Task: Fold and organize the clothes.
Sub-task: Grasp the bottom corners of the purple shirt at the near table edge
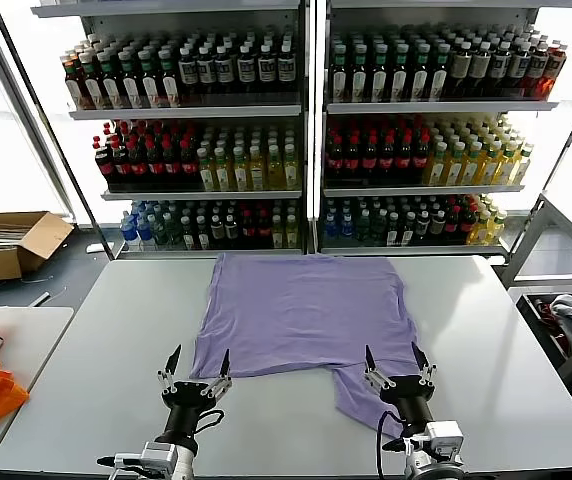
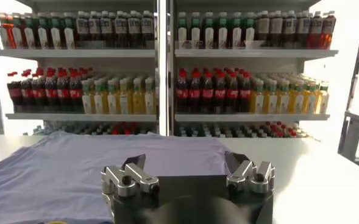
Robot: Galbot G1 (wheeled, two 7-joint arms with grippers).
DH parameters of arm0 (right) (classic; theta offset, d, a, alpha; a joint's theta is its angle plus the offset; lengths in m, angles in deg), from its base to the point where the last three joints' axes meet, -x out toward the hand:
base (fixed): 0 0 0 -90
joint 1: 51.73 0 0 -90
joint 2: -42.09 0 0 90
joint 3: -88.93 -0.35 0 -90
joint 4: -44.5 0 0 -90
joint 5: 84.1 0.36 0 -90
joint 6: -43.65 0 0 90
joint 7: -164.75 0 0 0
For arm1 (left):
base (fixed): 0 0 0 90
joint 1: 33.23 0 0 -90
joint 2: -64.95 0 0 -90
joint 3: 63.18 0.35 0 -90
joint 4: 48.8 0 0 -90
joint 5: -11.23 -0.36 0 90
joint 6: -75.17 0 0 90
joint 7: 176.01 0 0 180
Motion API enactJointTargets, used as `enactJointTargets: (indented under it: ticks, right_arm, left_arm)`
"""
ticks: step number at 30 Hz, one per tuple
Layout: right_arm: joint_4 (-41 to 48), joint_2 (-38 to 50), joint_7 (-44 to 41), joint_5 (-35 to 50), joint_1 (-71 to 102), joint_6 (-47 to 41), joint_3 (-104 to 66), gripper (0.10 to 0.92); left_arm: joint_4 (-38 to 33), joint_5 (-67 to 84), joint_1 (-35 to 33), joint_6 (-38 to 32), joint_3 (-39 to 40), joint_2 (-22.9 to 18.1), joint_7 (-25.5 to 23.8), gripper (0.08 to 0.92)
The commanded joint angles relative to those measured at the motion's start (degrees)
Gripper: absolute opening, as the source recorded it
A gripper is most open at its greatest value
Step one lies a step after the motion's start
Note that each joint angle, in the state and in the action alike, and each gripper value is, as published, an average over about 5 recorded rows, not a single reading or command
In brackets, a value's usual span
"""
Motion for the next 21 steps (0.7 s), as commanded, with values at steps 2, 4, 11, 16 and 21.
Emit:
enactJointTargets:
  ticks: [2,4,11,16,21]
  right_arm:
    - [-0.02,-0.02,-0.02,-0.14,0.11,0.05,-0.01,0.823]
    - [-0.16,-0.03,0.1,-0.33,0.46,0.0,0.06,0.823]
    - [-1.87,0.62,3.71,-1.18,4.07,-2.25,1.08,0.823]
    - [-2.84,1.4,6.64,-0.35,7.1,-3.67,2.19,0.823]
    - [-3.44,1.67,8.62,1.95,9.21,-5.32,2.25,0.823]
  left_arm:
    - [0.05,-0.1,0.11,0.36,-0.03,0.22,-0.8,0.823]
    - [0.14,-0.03,0.16,0.51,-0.01,0.28,-0.77,0.823]
    - [0.61,1.6,0.53,2.25,0.28,1.33,1.22,0.823]
    - [1.01,0.9,0.92,5.57,0.17,3.58,0.99,0.823]
    - [1.93,0.97,1.76,10.26,-0.53,6.85,-0.59,0.823]
